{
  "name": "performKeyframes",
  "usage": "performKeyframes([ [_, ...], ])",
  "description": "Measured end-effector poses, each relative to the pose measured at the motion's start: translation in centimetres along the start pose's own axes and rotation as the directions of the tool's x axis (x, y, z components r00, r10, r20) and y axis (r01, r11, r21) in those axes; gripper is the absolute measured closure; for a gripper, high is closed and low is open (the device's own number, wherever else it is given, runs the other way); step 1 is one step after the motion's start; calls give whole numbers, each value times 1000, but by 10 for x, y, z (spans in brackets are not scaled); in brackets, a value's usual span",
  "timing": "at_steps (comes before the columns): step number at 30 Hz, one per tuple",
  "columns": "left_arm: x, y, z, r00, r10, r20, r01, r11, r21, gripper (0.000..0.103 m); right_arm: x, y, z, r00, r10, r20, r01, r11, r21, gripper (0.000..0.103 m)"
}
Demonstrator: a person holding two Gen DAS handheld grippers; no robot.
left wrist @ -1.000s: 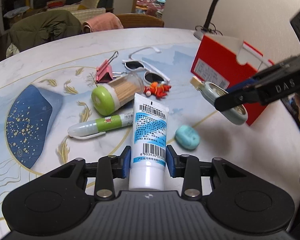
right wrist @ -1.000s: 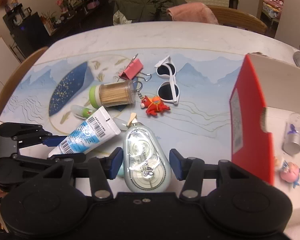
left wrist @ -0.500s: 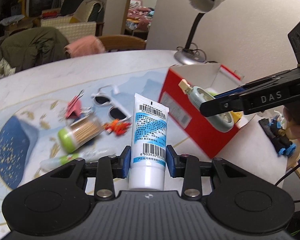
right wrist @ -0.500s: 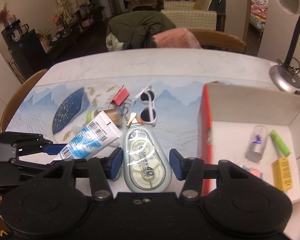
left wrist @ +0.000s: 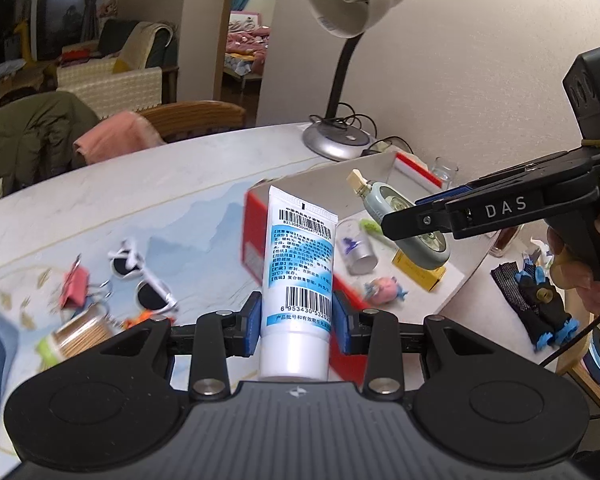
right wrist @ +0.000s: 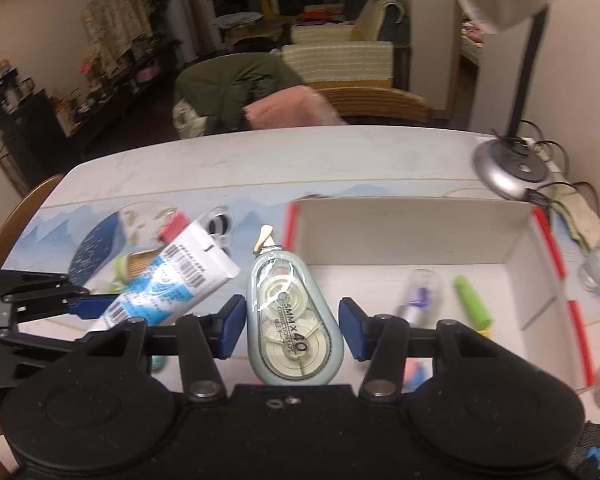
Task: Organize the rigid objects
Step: 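Carry the toothpaste tube and tape roller with both grippers into the red shoebox, then open the left gripper to release the tube while the right releases the tape roller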
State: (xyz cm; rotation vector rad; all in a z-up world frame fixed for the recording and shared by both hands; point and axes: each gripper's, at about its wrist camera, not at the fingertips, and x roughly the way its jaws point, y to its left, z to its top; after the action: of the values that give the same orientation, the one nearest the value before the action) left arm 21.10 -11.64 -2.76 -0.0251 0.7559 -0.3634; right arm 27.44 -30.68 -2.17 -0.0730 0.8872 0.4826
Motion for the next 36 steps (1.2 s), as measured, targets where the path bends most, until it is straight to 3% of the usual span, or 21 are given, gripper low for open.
performKeyframes([
  [13, 63, -46, 38, 998, 32, -61, -31, 999, 9, 68, 3, -85, -8, 998, -63, -16, 64, 996, 60, 53],
  [21, 114, -75, 57, 989, 92, -113, -87, 995, 50, 68, 16, -120, -17, 994, -92, -62, 96, 994, 60, 53],
  [26, 144, -84, 61, 974, 156, -162, -147, 987, 66, 68, 27, -133, -23, 991, -96, -90, 100, 994, 48, 53],
  [36, 182, -85, 63, 924, 274, -266, -276, 961, 33, 68, 52, -147, -19, 989, -83, -125, 87, 996, 26, 53],
])
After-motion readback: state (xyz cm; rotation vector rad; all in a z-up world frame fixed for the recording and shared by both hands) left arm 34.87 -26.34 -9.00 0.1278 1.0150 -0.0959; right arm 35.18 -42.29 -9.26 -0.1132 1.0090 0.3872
